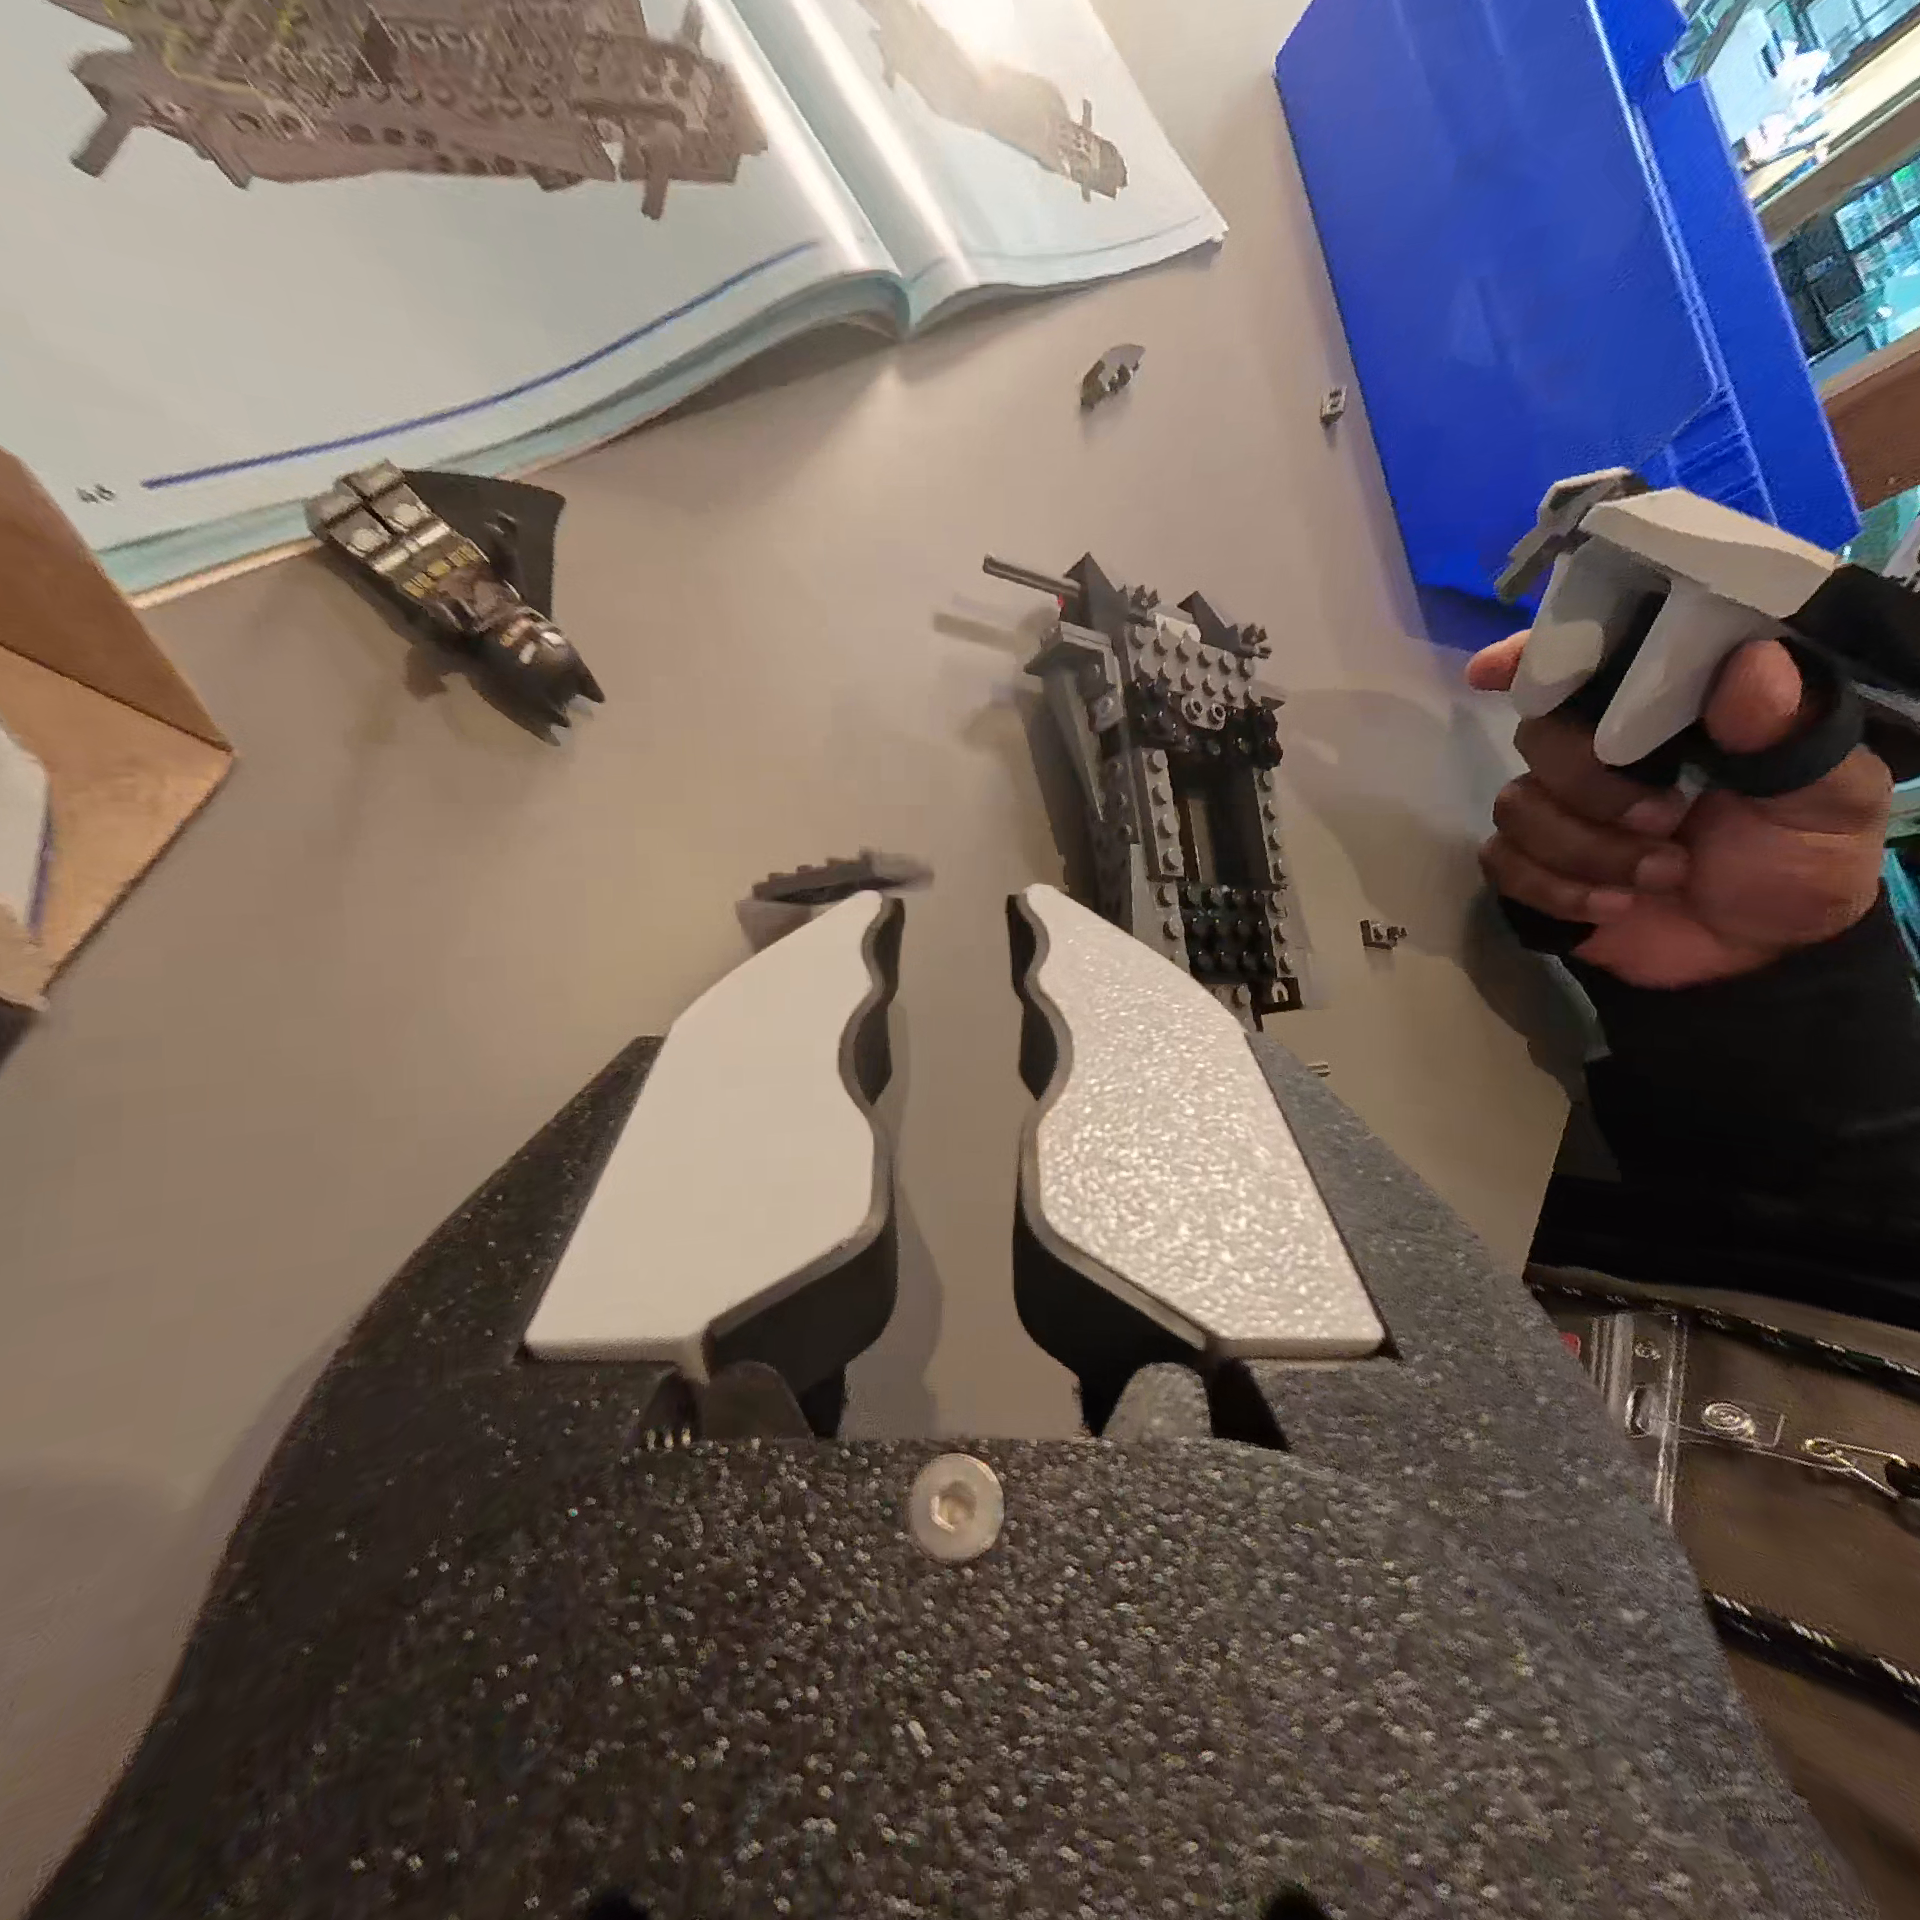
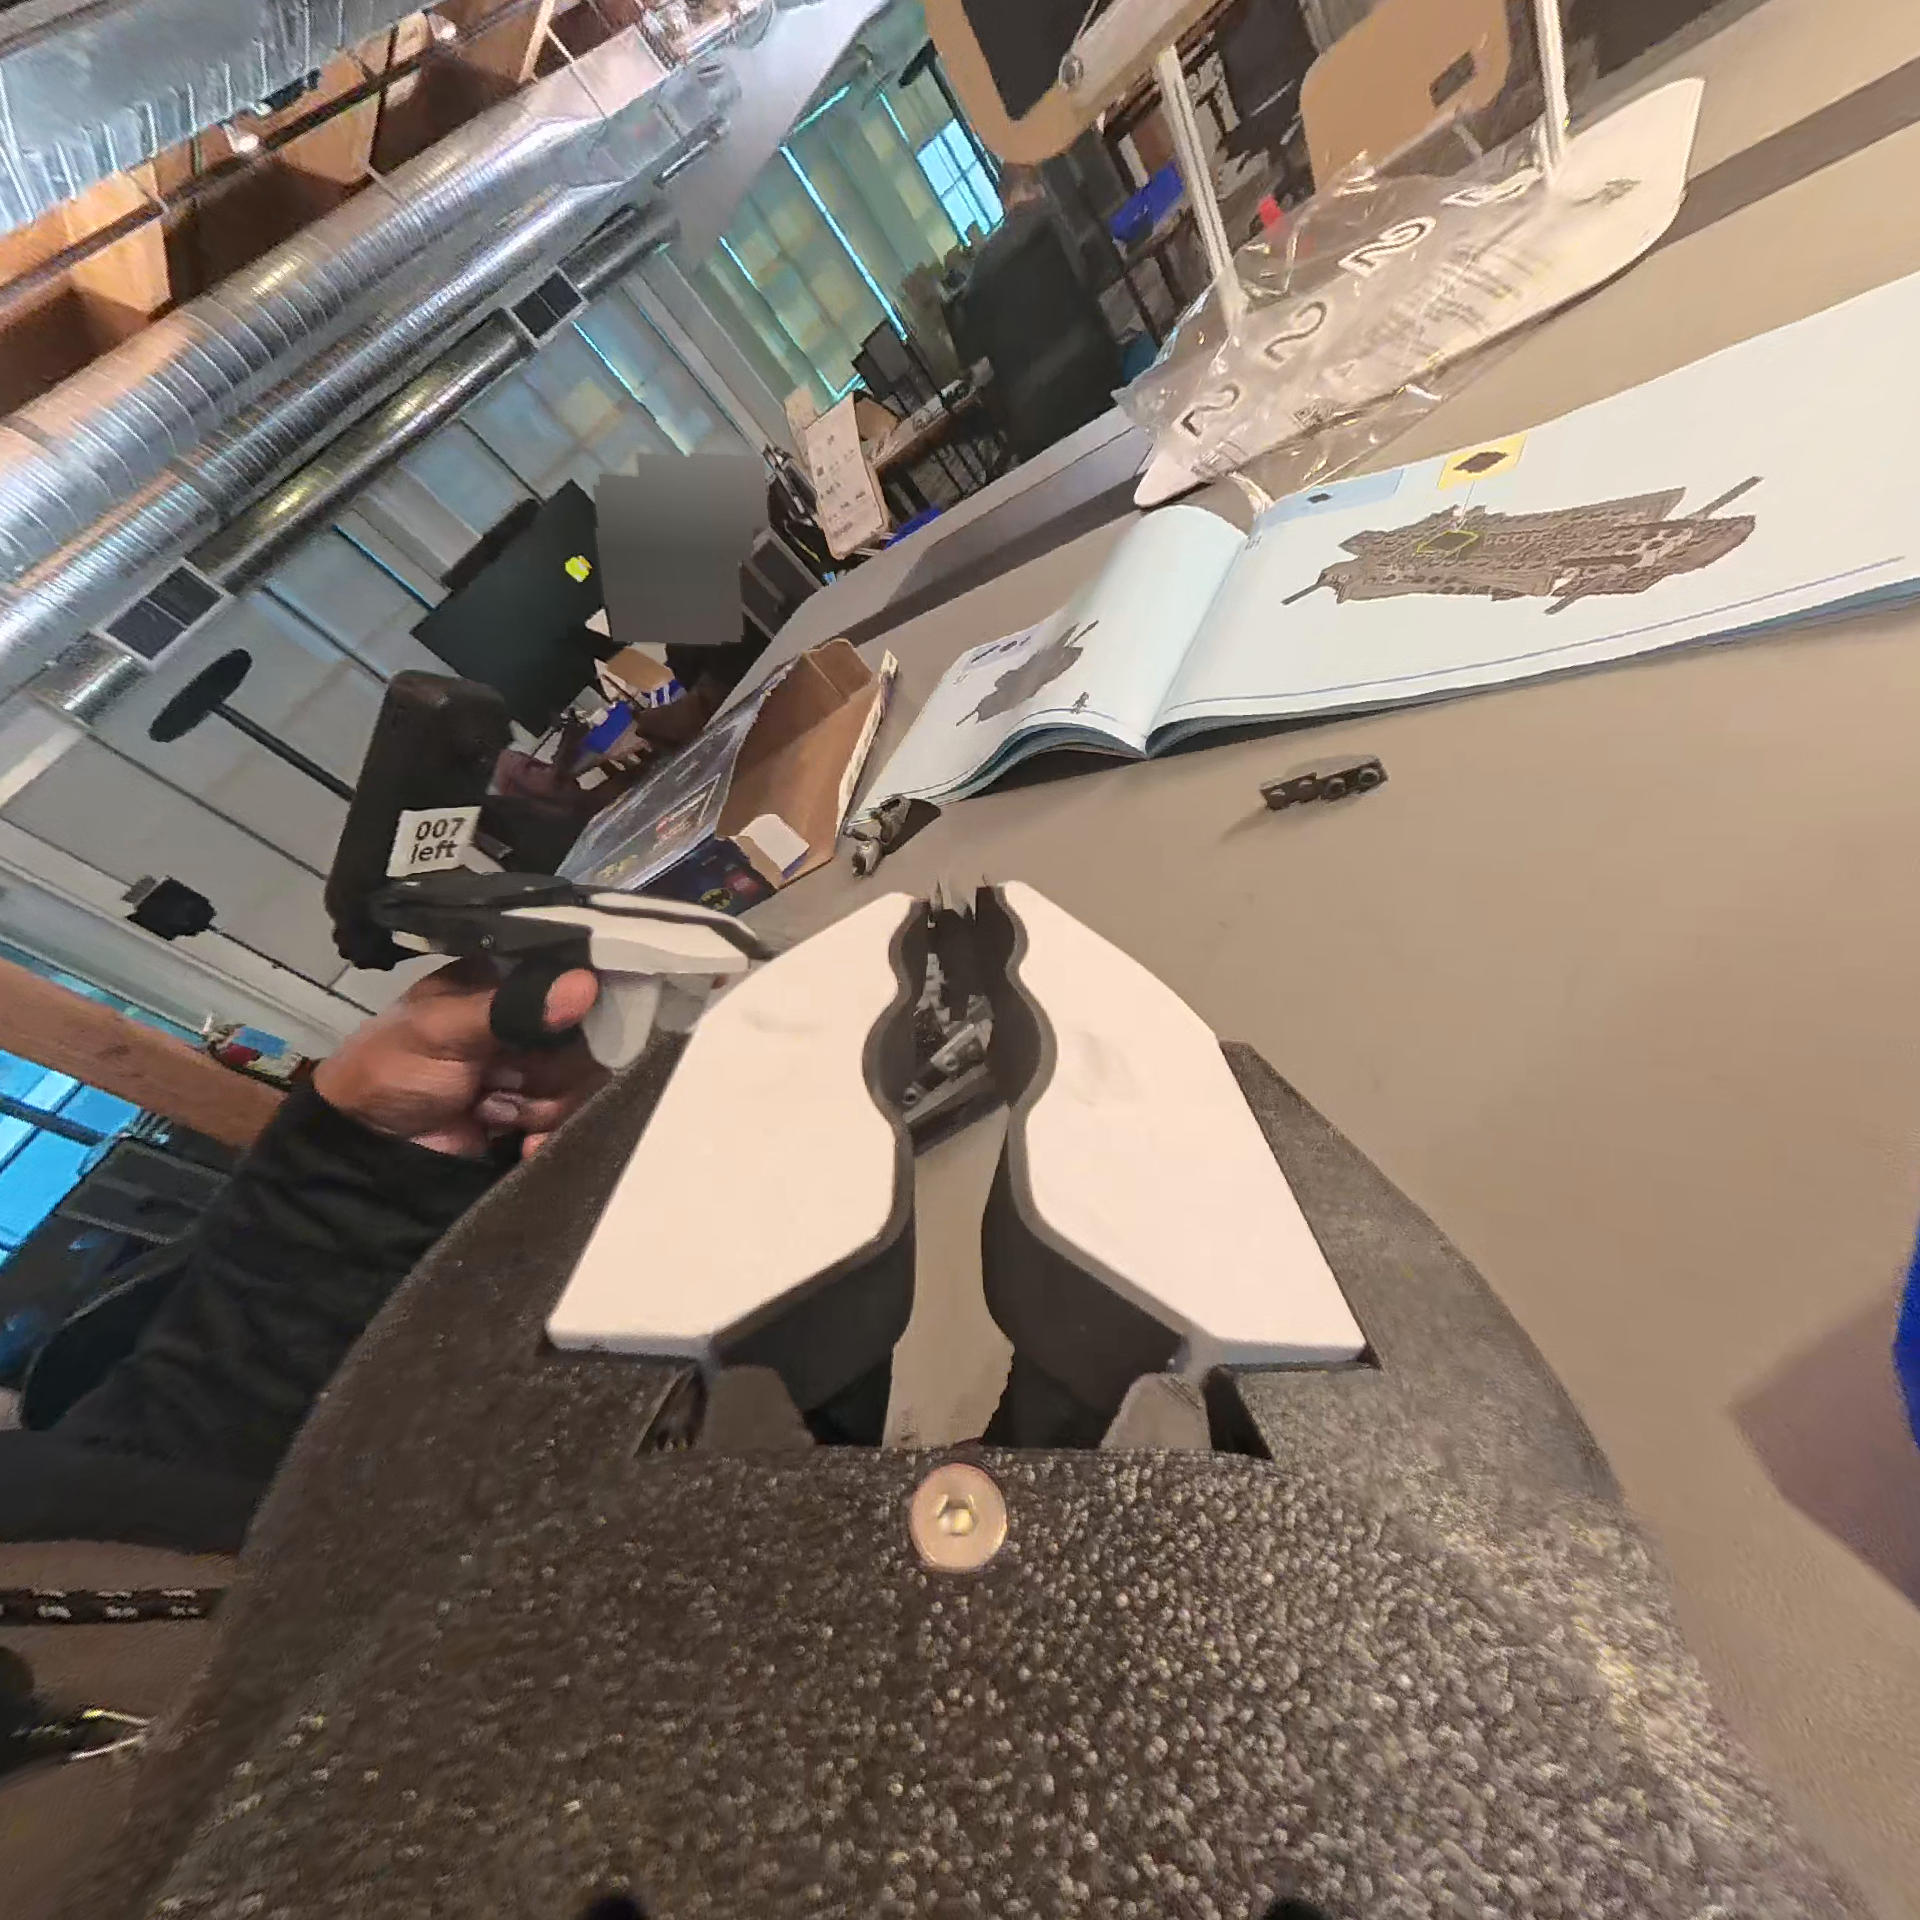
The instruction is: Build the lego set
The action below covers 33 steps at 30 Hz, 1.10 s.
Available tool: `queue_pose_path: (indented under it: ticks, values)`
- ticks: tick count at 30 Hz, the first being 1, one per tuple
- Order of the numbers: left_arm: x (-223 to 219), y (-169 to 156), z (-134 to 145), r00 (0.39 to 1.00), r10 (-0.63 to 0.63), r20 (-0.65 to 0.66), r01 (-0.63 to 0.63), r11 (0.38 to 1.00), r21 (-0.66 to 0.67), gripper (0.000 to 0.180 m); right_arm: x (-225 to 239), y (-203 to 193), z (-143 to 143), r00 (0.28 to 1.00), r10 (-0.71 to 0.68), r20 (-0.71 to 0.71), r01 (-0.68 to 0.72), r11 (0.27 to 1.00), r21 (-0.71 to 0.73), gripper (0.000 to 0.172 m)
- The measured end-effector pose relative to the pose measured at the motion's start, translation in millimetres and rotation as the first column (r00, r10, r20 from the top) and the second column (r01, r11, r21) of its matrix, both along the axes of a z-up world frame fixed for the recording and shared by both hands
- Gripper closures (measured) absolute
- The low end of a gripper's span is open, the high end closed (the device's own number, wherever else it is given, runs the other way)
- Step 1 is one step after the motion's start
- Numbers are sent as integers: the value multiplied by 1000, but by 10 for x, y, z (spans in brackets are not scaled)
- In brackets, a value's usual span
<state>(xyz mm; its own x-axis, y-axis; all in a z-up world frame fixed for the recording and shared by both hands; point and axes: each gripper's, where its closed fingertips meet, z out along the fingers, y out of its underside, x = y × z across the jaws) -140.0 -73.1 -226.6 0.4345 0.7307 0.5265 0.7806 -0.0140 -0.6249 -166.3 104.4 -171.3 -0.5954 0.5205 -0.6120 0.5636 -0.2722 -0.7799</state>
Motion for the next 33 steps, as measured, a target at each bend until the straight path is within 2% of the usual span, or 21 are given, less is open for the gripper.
queue_pose_path:
  ticks: [4,6,8,10,12,14,15,16,17,18,20,21,22,23,25,27,29,33]
  values:
    - [-66,-148,310,996,48,-77,-47,999,9,121,-8,15,92,1000,-17,-13,17,1000,-10,159]
    - [-112,-241,682,972,99,-214,-90,995,54,117,-1,36,195,999,-19,-40,19,1000,-15,153]
    - [-146,-379,1137,904,196,-380,-158,979,130,113,0,72,315,997,-20,-69,19,1000,-16,148]
    - [-112,-558,1641,763,338,-551,-224,938,265,110,-6,147,509,991,-47,-128,42,998,-43,137]
    - [32,-728,2052,569,469,-675,-232,879,416,111,23,231,745,974,-79,-211,61,994,-93,135]
    - [143,-857,2182,405,551,-730,-256,835,487,118,53,285,860,960,-94,-265,69,992,-101,135]
    - [145,-848,2134,376,546,-749,-267,837,477,123,55,301,849,956,-97,-277,76,994,-84,136]
    - [102,-778,2010,398,507,-764,-273,861,429,131,40,318,783,957,-100,-273,89,995,-53,137]
    - [25,-659,1811,470,443,-764,-270,896,353,135,17,335,669,962,-101,-255,102,995,-12,138]
    - [-56,-499,1549,579,354,-735,-242,935,260,134,-4,352,528,968,-100,-230,110,994,28,138]
    - [-119,-163,889,814,142,-563,-127,990,66,133,-43,412,180,980,-109,-167,129,985,113,139]
    - [-79,-17,564,898,39,-438,-48,999,-10,128,-49,441,6,985,-111,-135,130,980,147,140]
    - [-28,73,282,949,-23,-315,1,998,-69,124,-41,458,-119,990,-110,-92,123,979,161,140]
    - [27,146,80,972,-59,-228,37,994,-99,118,-17,457,-123,994,-86,-65,95,983,158,138]
    - [127,299,-51,982,-112,-150,99,991,-95,115,-6,493,-137,994,-79,-71,92,975,201,141]
    - [124,403,77,978,-90,-187,84,996,-40,110,11,511,-232,997,-70,-41,79,958,275,141]
    - [124,494,183,982,-77,-171,82,996,20,110,99,409,-312,1000,-9,22,2,954,300,141]
    - [132,657,136,986,-117,-115,114,993,-32,108,362,-6,-399,984,137,117,-167,935,312,142]
